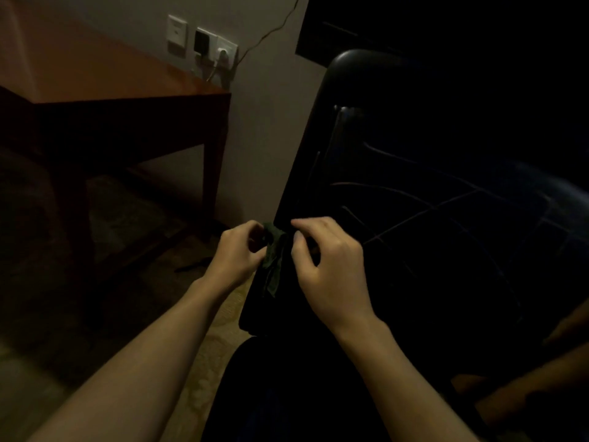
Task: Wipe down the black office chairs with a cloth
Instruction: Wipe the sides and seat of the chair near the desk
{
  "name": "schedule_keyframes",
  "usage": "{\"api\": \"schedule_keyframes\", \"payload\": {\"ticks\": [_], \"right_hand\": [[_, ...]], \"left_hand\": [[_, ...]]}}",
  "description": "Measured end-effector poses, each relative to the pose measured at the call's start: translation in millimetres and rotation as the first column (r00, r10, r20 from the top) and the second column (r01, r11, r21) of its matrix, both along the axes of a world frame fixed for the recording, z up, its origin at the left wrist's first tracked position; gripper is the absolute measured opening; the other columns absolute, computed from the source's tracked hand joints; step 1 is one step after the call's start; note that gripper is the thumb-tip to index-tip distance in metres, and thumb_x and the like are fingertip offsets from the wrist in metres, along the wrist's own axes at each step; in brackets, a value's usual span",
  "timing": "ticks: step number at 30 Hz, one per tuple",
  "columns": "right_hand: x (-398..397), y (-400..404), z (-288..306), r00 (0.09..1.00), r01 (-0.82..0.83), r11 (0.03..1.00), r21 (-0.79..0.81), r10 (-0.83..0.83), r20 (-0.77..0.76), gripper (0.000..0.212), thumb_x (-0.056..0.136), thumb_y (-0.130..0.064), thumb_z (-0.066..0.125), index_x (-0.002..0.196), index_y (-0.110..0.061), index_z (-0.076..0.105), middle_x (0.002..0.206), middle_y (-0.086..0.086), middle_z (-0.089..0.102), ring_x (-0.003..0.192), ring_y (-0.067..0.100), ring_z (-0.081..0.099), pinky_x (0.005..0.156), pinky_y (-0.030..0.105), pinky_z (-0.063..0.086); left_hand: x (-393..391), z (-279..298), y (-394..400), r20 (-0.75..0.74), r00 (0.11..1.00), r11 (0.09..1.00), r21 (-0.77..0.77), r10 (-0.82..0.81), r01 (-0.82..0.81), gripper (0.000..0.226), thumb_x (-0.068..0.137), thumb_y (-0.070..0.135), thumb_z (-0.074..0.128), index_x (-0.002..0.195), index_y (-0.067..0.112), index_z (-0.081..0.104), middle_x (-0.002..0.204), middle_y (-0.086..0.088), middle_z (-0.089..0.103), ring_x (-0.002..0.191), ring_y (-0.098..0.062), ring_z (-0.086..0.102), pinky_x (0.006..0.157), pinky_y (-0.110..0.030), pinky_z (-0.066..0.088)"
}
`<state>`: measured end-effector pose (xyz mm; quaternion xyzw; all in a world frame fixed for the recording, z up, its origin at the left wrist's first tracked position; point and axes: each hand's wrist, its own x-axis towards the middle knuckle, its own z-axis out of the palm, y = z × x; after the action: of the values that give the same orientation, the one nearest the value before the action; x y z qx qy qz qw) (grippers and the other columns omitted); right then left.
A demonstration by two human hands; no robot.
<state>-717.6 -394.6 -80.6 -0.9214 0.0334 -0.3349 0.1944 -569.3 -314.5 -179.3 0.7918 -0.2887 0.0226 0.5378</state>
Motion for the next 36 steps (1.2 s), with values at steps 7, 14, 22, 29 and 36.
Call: {"api": "schedule_keyframes", "payload": {"ticks": [7, 14, 22, 29, 36], "right_hand": [[-18.3, 9.6, -78.4, 0.997, -0.016, 0.974, 0.224, 0.032, -0.064, 0.020, 0.095, -0.014, 0.058, 0.110, -0.016, 0.069, 0.097, -0.011, 0.064, 0.088, 0.000, 0.060, 0.073, 0.011, 0.046], [-34.6, 23.4, -165.2, 0.929, 0.069, 0.950, 0.305, 0.050, -0.367, 0.021, 0.095, -0.020, 0.056, 0.110, -0.025, 0.069, 0.096, -0.017, 0.066, 0.095, -0.004, 0.060, 0.082, 0.008, 0.045], [-33.6, 22.7, -225.4, 0.878, 0.145, 0.914, 0.378, 0.058, -0.475, 0.024, 0.093, -0.029, 0.050, 0.108, -0.025, 0.069, 0.093, -0.011, 0.068, 0.087, 0.001, 0.064, 0.080, 0.025, 0.054], [-23.2, 22.6, -251.3, 0.890, 0.148, 0.917, 0.371, 0.040, -0.454, 0.019, 0.095, -0.017, 0.056, 0.108, -0.021, 0.069, 0.091, -0.009, 0.069, 0.081, 0.001, 0.063, 0.070, 0.013, 0.049], [-8.1, 14.1, -253.0, 0.881, 0.185, 0.876, 0.445, 0.053, -0.470, 0.017, 0.096, -0.018, 0.055, 0.105, -0.024, 0.068, 0.083, -0.011, 0.067, 0.076, 0.001, 0.066, 0.070, 0.021, 0.054]], "left_hand": [[-2.3, -39.3, 3.1, -0.057, 0.998, 1.000, 0.009, -0.023, 0.024, 0.033, 0.086, 0.012, 0.072, 0.118, 0.011, 0.063, 0.102, 0.000, 0.067, 0.091, -0.009, 0.063, 0.078, -0.020, 0.052], [-8.7, -84.2, 8.1, -0.050, 0.998, 0.998, -0.050, -0.049, 0.047, 0.026, 0.086, 0.005, 0.069, 0.112, 0.008, 0.066, 0.096, 0.003, 0.063, 0.090, -0.010, 0.061, 0.072, -0.005, 0.046], [-7.7, -148.5, 8.8, -0.084, 0.992, 0.988, -0.127, -0.097, 0.086, 0.026, 0.086, 0.004, 0.070, 0.111, 0.005, 0.065, 0.103, -0.007, 0.066, 0.095, -0.017, 0.064, 0.079, -0.032, 0.057], [-4.0, -190.0, 6.8, -0.076, 0.989, 0.985, -0.128, -0.129, 0.119, 0.028, 0.086, 0.006, 0.070, 0.112, 0.014, 0.063, 0.102, 0.003, 0.064, 0.094, 0.000, 0.061, 0.079, -0.014, 0.053], [-1.5, -223.1, 4.8, -0.219, 0.969, 0.994, -0.032, -0.110, 0.106, 0.026, 0.081, -0.001, 0.072, 0.103, 0.012, 0.065, 0.095, -0.002, 0.067, 0.086, -0.008, 0.064, 0.069, -0.010, 0.051]]}}
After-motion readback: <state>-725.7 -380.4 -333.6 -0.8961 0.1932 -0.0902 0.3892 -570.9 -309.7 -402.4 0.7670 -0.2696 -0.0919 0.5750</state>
